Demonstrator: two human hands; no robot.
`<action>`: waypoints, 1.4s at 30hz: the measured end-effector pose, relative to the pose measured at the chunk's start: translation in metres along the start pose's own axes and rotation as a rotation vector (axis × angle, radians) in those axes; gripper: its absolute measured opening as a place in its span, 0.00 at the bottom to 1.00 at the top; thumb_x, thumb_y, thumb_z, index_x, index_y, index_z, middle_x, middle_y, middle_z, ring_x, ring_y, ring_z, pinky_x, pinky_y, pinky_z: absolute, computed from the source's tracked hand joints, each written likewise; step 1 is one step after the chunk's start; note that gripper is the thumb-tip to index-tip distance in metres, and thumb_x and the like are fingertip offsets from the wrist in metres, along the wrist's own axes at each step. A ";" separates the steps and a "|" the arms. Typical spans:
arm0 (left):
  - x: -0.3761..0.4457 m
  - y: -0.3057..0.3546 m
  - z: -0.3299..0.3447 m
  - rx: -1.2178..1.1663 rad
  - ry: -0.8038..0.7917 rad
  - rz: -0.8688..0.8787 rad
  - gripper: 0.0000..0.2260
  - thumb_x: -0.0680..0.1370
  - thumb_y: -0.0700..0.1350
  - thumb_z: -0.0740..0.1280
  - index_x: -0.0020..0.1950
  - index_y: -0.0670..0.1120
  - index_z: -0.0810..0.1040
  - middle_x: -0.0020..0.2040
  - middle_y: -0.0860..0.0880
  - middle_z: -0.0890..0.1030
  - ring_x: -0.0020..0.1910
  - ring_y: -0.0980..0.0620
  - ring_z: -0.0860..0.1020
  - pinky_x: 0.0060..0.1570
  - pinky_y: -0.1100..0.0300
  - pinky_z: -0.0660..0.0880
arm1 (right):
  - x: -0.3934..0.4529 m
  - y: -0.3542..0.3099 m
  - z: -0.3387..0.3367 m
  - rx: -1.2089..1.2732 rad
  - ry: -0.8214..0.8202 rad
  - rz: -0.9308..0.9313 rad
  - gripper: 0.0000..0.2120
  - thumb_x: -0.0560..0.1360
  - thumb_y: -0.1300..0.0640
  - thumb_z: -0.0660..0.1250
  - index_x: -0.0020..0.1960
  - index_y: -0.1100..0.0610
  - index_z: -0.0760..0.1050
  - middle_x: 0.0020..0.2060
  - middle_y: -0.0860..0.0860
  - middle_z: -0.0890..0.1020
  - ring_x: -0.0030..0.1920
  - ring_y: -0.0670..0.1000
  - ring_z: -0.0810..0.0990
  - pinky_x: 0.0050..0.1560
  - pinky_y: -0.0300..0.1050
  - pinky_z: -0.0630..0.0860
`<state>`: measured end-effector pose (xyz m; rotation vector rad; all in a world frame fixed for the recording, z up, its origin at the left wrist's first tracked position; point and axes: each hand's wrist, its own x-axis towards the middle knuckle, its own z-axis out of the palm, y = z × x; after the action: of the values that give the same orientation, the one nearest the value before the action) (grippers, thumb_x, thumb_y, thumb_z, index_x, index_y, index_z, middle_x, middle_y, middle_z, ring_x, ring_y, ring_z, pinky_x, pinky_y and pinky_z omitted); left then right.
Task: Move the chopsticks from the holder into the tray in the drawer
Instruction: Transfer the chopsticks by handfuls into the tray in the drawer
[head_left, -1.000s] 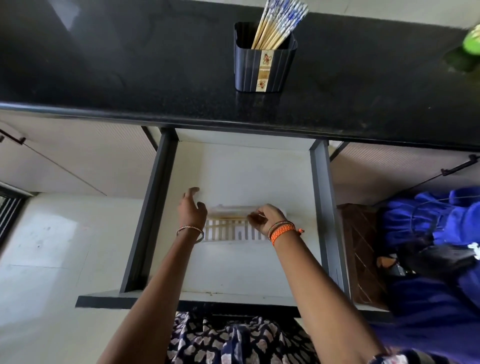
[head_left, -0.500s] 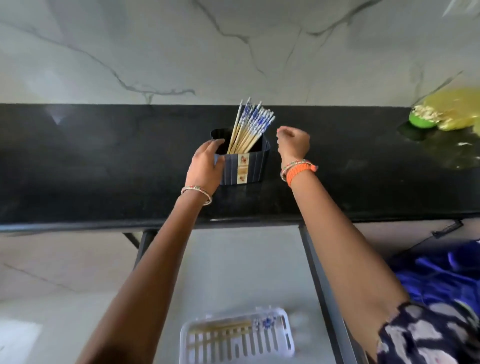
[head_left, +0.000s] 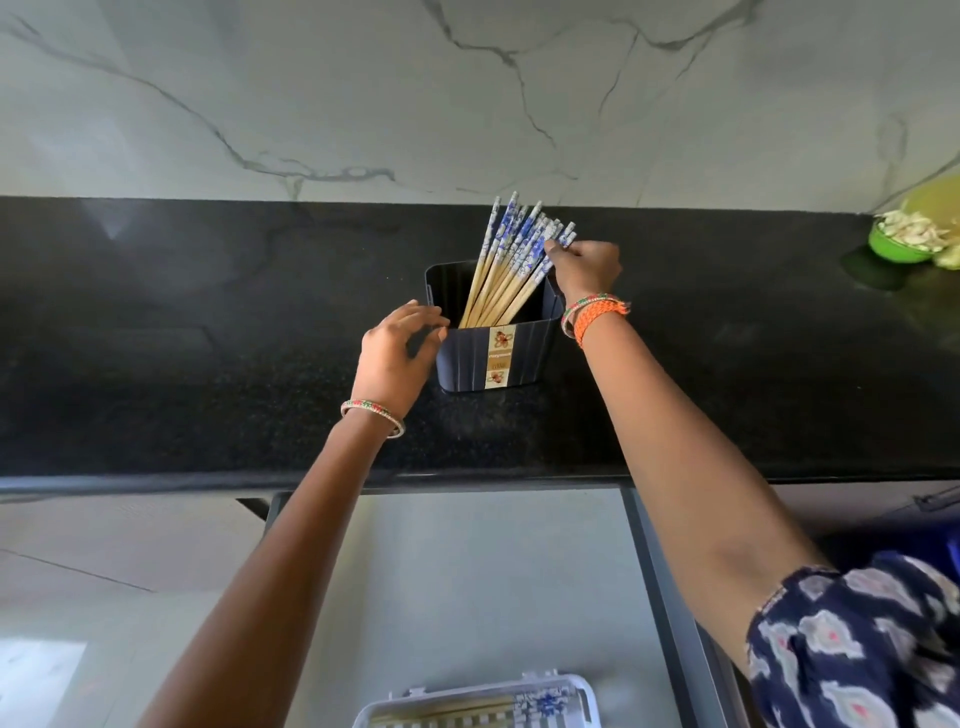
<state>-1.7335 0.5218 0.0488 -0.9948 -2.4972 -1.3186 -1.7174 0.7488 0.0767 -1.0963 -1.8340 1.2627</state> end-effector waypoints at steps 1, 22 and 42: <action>0.001 0.001 -0.001 -0.003 -0.004 -0.007 0.08 0.75 0.39 0.66 0.52 0.42 0.81 0.58 0.43 0.81 0.64 0.48 0.74 0.62 0.62 0.68 | 0.000 -0.002 -0.001 0.014 0.014 0.008 0.25 0.72 0.59 0.72 0.22 0.58 0.63 0.21 0.51 0.66 0.23 0.47 0.64 0.28 0.38 0.69; -0.088 0.064 -0.030 -0.175 0.070 -0.166 0.13 0.74 0.32 0.62 0.53 0.44 0.81 0.47 0.47 0.82 0.45 0.51 0.79 0.51 0.61 0.74 | -0.118 -0.056 -0.161 0.738 0.066 0.268 0.09 0.74 0.63 0.70 0.35 0.61 0.75 0.34 0.56 0.80 0.36 0.51 0.82 0.34 0.42 0.82; -0.370 -0.046 -0.009 0.047 -0.373 -0.922 0.20 0.76 0.45 0.65 0.66 0.41 0.66 0.61 0.35 0.77 0.59 0.38 0.76 0.60 0.49 0.72 | -0.367 0.229 -0.136 0.353 0.054 1.016 0.14 0.76 0.62 0.67 0.34 0.62 0.69 0.44 0.62 0.77 0.30 0.53 0.77 0.30 0.43 0.82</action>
<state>-1.4785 0.3165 -0.1297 -0.0019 -3.4518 -1.3041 -1.3771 0.5177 -0.1140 -1.8993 -0.8961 1.9622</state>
